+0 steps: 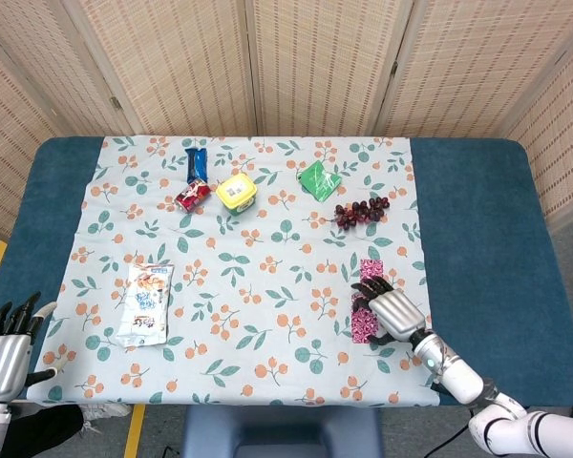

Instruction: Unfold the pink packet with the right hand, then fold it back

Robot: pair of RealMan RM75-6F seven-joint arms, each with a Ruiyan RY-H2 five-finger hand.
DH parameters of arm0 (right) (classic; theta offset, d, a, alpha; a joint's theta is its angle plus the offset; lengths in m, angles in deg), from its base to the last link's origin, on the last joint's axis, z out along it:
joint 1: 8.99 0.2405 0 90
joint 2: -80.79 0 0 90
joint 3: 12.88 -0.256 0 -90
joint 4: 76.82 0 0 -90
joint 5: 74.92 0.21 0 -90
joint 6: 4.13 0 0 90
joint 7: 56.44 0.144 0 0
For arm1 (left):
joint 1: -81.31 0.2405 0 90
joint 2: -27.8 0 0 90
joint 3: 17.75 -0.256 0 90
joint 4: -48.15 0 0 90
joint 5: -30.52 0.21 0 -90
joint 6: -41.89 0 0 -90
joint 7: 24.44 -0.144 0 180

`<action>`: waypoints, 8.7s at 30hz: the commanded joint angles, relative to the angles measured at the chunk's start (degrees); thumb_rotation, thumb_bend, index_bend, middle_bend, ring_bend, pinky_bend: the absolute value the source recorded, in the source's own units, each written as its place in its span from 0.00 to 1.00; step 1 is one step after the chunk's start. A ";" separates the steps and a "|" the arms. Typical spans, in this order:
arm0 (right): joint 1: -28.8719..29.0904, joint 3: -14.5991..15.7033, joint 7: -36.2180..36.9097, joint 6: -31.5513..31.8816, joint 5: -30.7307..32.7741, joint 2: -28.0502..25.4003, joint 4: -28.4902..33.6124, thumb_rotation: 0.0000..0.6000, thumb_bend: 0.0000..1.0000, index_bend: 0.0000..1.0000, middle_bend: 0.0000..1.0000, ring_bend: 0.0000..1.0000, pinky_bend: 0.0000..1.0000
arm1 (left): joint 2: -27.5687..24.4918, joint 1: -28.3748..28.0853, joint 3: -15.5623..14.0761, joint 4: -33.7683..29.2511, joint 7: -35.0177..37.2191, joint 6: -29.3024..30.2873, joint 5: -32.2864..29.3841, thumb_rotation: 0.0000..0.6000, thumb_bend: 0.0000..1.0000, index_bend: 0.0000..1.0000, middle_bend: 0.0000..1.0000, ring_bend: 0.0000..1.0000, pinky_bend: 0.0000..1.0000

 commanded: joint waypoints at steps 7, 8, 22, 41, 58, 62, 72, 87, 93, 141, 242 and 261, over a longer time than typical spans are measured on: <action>0.66 -1.01 -0.75 -1.26 1.43 1.19 -0.24 0.93 0.25 0.34 0.12 0.00 0.00 | 0.14 0.27 -0.14 0.55 0.63 0.16 0.08 1.00 0.22 0.20 0.08 0.15 0.00; 0.68 -1.02 -0.88 -1.40 1.57 1.29 -0.23 0.92 0.25 0.34 0.12 0.00 0.00 | 0.13 0.28 -0.15 0.63 0.70 0.13 0.06 1.00 0.21 0.20 0.08 0.15 0.00; 0.74 -1.55 -1.04 -2.65 3.51 2.92 -1.48 0.55 0.25 0.37 0.12 0.00 0.00 | 0.43 -0.10 -0.10 1.58 1.67 -0.87 -0.10 1.00 0.22 0.20 0.08 0.15 0.00; -0.65 -1.29 -2.20 -1.36 4.28 2.61 -2.06 0.55 0.25 0.37 0.12 0.00 0.00 | 0.70 -0.14 -0.03 2.23 2.24 -0.86 -0.03 1.00 0.22 0.20 0.08 0.15 0.00; -0.61 -1.17 -3.90 -1.48 4.20 3.62 -3.04 0.55 0.24 0.37 0.12 0.00 0.00 | 0.92 0.33 -0.27 3.15 3.23 -0.60 -0.07 1.00 0.22 0.20 0.08 0.15 0.00; -1.33 -0.87 -4.18 -1.00 4.55 3.04 -2.89 0.55 0.25 0.37 0.12 0.00 0.00 | 1.03 0.22 -0.23 3.24 3.26 -0.69 0.03 1.00 0.22 0.20 0.08 0.15 0.00; -3.98 -0.06 -4.58 1.45 5.17 0.34 -1.93 0.55 0.25 0.37 0.12 0.00 0.00 | 1.06 0.21 -0.19 3.37 3.30 -0.68 0.07 1.00 0.22 0.20 0.08 0.15 0.00; -1.67 -2.24 -4.76 -0.82 5.19 3.18 -3.14 0.55 0.25 0.37 0.13 0.00 0.00 | 1.05 0.34 -0.15 3.77 3.72 -0.79 -0.29 1.00 0.22 0.20 0.08 0.15 0.00; -1.29 -2.57 -5.06 -1.45 5.71 3.98 -4.15 0.55 0.25 0.37 0.12 0.00 0.00 | 1.21 0.37 -0.24 4.07 3.95 -0.88 -0.22 1.00 0.22 0.20 0.08 0.15 0.00; -6.84 -0.76 -5.52 3.21 5.47 -0.26 -1.81 0.55 0.25 0.37 0.12 0.00 0.00 | 1.72 0.04 -0.27 4.48 4.24 -0.94 0.43 1.00 0.22 0.20 0.08 0.15 0.00; -8.80 -2.08 -22.15 5.91 13.10 6.50 2.08 0.60 0.24 0.23 0.09 0.00 0.00 | 2.23 0.94 -0.74 7.22 7.03 -1.23 0.07 1.00 0.22 0.20 0.09 0.17 0.00; -8.37 -3.54 -19.70 7.85 10.25 4.38 4.80 0.60 0.24 0.29 0.10 0.00 0.00 | 2.27 1.17 -0.74 7.35 7.27 -0.86 0.22 1.00 0.22 0.19 0.09 0.17 0.00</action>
